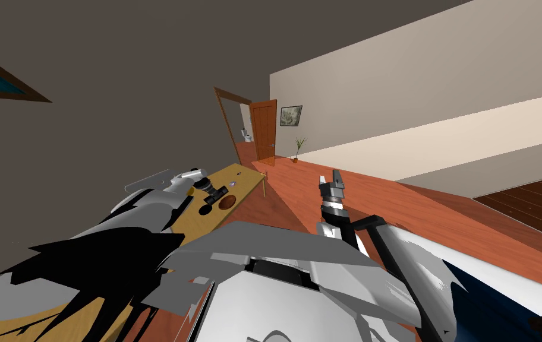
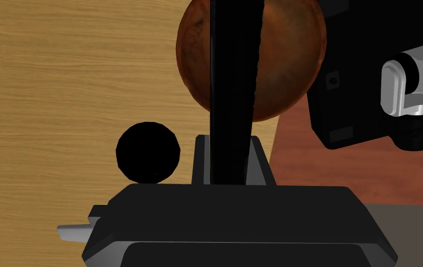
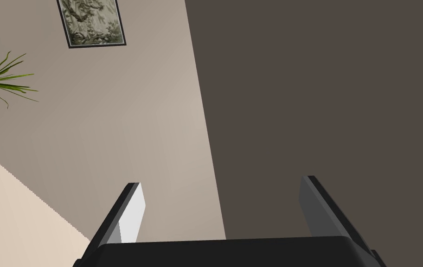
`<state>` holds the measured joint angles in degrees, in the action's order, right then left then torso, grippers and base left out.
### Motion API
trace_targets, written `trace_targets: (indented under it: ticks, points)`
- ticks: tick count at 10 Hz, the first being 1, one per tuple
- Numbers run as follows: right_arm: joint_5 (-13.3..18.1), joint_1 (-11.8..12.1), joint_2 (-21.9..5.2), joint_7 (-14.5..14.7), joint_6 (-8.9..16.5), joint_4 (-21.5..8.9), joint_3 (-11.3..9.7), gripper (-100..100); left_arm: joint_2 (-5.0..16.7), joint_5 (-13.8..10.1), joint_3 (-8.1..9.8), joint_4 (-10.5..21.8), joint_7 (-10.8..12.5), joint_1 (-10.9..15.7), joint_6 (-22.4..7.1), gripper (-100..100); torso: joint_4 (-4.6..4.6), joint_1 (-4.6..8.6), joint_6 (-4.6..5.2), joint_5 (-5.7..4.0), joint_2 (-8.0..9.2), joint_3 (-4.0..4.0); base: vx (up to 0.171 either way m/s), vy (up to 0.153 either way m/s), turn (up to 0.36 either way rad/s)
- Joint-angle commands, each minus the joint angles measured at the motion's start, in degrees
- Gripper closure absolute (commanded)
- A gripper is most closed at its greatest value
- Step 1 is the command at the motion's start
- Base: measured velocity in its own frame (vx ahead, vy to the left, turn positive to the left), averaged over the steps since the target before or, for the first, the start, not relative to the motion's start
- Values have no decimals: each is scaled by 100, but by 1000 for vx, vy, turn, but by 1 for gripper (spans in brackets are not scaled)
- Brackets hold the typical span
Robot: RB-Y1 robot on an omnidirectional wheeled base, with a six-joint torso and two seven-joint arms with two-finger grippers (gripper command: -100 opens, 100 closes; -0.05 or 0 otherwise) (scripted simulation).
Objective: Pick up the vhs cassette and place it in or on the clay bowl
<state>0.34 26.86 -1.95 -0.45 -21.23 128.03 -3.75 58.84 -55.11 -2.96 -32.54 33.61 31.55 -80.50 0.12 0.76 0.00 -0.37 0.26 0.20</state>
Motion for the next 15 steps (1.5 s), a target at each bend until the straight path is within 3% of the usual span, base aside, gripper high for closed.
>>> trace_targets:
  ticks: [1, 3, 4, 8, 9, 10, 13, 14, 15]
  points:
    - [0, 0, 0, 0, 0, 0, 0, 0, -1, -44, 0, -228, 94, -93, -123, 100, 0, 0, 0, 0, 0, 0, -11, -58, -20]
    - [0, 0, -1, 0, 0, 0, 1, 0, -9, -35, -10, -142, 39, -47, -91, 100, 0, -30, -9, 4, 1, 1, -4, -13, 3]
    - [0, 1, -1, 0, 0, 0, 1, 0, -11, -37, -9, -154, 54, -55, -105, -100, 1, -39, -10, 6, 0, 1, 0, 0, 0]
    - [0, 1, -1, 0, 0, 0, 1, 0, -12, -37, -9, -153, 53, -54, -106, -100, 1, -45, -10, 7, 0, 1, 0, 0, 0]
    - [0, 1, -1, 0, 0, 0, 1, 0, -12, -37, -9, -153, 53, -54, -106, 0, 1, -45, -10, 7, 0, 1, 0, 0, 0]
    - [0, 1, -1, 0, 0, 0, 1, 0, 275, -323, -222, -439, -129, -340, 181, -100, 1, -45, -10, 7, 0, 1, 100, -12, 33]
    - [0, 1, -1, 0, 0, 0, 1, 0, 448, -797, -222, -514, -129, -665, 221, -100, -5, -39, -10, 6, -24, -14, 61, -18, 13]
    - [0, 1, -1, 0, 0, 0, 1, 0, 747, -996, -435, -858, -311, -960, 493, -100, -1, -41, -10, 7, -7, -4, 77, -28, 43]
    - [0, 2, -1, 0, 0, 0, 1, 0, 897, -1158, -435, -876, -311, -1099, 547, -100, -2, -36, -11, 4, -22, -11, 101, -23, 34]
